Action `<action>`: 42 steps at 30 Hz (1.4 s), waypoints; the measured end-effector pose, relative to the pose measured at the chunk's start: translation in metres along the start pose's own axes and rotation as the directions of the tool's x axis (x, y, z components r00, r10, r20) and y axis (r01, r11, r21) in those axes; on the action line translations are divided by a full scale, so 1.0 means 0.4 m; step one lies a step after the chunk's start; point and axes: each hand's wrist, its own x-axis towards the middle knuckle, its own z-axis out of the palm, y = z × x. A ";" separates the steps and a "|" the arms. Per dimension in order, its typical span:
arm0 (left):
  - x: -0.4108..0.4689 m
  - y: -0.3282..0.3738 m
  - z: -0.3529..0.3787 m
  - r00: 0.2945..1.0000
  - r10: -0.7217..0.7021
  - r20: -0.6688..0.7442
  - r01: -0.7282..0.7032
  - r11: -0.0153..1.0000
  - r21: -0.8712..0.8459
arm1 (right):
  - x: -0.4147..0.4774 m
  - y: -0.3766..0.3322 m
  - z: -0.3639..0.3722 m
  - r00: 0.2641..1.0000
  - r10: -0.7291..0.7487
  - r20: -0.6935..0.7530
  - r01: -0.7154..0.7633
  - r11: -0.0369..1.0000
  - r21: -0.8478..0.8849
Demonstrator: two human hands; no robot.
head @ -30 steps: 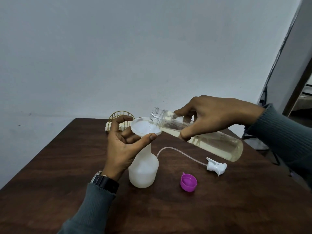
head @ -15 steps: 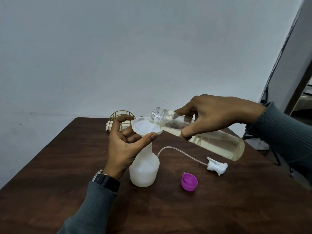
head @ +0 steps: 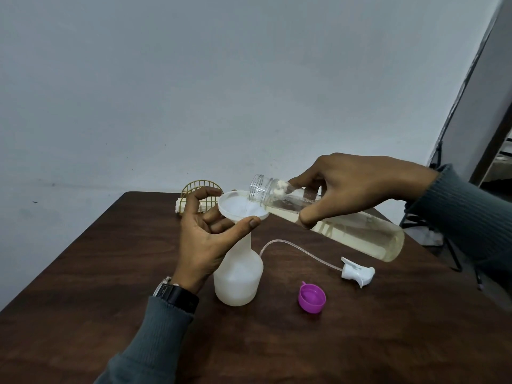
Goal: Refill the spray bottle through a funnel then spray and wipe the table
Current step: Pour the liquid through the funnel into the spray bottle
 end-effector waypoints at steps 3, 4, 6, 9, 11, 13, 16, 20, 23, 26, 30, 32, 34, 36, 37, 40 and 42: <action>0.000 -0.002 0.000 1.000 0.002 -0.002 -0.002 1.000 -0.006 | -0.001 0.000 0.001 1.000 -0.009 0.010 0.009 1.000 -0.002; 0.000 -0.003 0.001 1.000 0.004 -0.002 -0.004 1.000 -0.007 | -0.001 0.000 0.001 1.000 -0.015 0.015 0.015 1.000 -0.002; 0.001 -0.004 0.001 1.000 0.007 -0.002 -0.007 1.000 -0.007 | -0.001 0.001 0.000 1.000 -0.015 0.013 0.015 1.000 -0.001; 0.003 -0.003 0.001 1.000 0.014 -0.001 -0.014 1.000 -0.004 | 0.002 0.003 0.000 1.000 -0.014 0.011 0.014 1.000 -0.008; 0.002 -0.003 0.002 1.000 0.016 0.001 -0.016 1.000 -0.002 | 0.002 0.004 0.001 1.000 -0.013 0.010 0.013 1.000 -0.007; 0.002 -0.004 0.003 1.000 0.015 0.001 -0.015 1.000 -0.002 | 0.002 0.006 0.000 1.000 -0.012 0.009 0.012 1.000 0.000; 0.001 -0.004 0.003 1.000 0.013 0.000 -0.013 1.000 -0.005 | 0.001 0.006 0.001 1.000 -0.014 0.015 0.014 1.000 0.002; 0.001 -0.004 0.002 1.000 0.006 -0.002 -0.006 1.000 -0.006 | 0.002 0.005 0.000 1.000 -0.012 0.010 0.012 1.000 0.000; 0.002 -0.004 0.003 1.000 0.002 0.001 -0.002 1.000 -0.009 | 0.003 0.003 -0.003 1.000 -0.006 0.009 0.006 1.000 -0.008; 0.000 -0.002 0.002 1.000 0.003 0.001 -0.003 1.000 -0.006 | 0.004 0.001 -0.005 1.000 -0.004 0.011 0.004 1.000 -0.021; 0.001 -0.003 0.001 1.000 0.007 0.003 -0.007 1.000 -0.006 | 0.005 0.003 -0.005 1.000 -0.006 0.014 0.006 1.000 -0.014; 0.002 -0.003 0.001 1.000 0.009 0.003 -0.009 1.000 -0.007 | 0.004 0.003 -0.004 1.000 -0.003 0.011 0.003 1.000 -0.009; 0.002 -0.003 0.001 1.000 0.011 0.003 -0.011 1.000 -0.003 | 0.002 0.002 -0.004 1.000 0.001 0.009 -0.001 1.000 -0.006; 0.002 -0.002 0.001 1.000 0.012 0.002 -0.012 1.000 -0.001 | 0.002 0.001 -0.005 1.000 0.000 0.009 0.000 1.000 -0.007; 0.003 -0.002 0.001 1.000 0.012 0.002 -0.012 1.000 -0.002 | 0.003 0.001 -0.006 1.000 0.000 0.010 0.000 1.000 -0.008; 0.002 -0.002 0.002 1.000 0.012 0.000 -0.012 1.000 -0.009 | 0.002 0.001 -0.006 1.000 0.005 0.013 -0.004 1.000 -0.010; 0.000 -0.002 0.001 1.000 0.014 0.000 -0.014 1.000 -0.011 | 0.001 -0.002 -0.005 1.000 0.007 0.015 -0.007 1.000 -0.013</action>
